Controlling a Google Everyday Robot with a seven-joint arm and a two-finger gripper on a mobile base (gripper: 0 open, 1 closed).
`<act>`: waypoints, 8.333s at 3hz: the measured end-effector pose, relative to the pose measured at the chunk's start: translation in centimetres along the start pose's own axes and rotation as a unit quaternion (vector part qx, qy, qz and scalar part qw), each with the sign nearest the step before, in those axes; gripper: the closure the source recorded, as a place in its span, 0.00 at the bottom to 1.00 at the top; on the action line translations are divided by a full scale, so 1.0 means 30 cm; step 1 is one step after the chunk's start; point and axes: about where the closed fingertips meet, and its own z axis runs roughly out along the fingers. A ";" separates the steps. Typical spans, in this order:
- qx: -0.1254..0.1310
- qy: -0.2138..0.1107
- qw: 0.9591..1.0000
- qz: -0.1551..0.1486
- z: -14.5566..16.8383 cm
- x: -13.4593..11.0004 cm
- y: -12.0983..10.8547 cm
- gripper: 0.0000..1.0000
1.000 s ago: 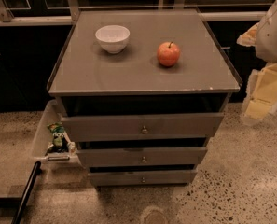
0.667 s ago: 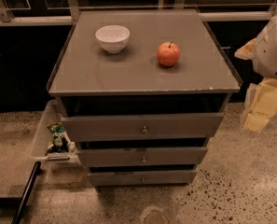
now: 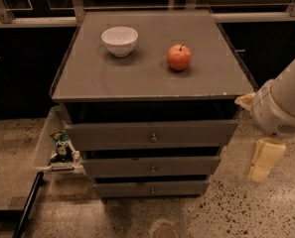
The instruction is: Open bottom drawer
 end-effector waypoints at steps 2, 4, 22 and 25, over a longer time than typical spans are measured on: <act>0.008 -0.022 0.999 -0.040 0.209 0.067 0.049 0.00; 0.004 -0.023 0.999 -0.037 0.222 0.071 0.050 0.00; 0.033 -0.162 0.983 -0.076 2.272 0.375 -0.155 0.00; 0.067 -0.159 0.976 -0.133 2.332 0.308 -0.238 0.00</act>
Offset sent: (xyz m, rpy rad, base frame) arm -0.0098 -0.0044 -0.0564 0.0280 0.0014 0.0547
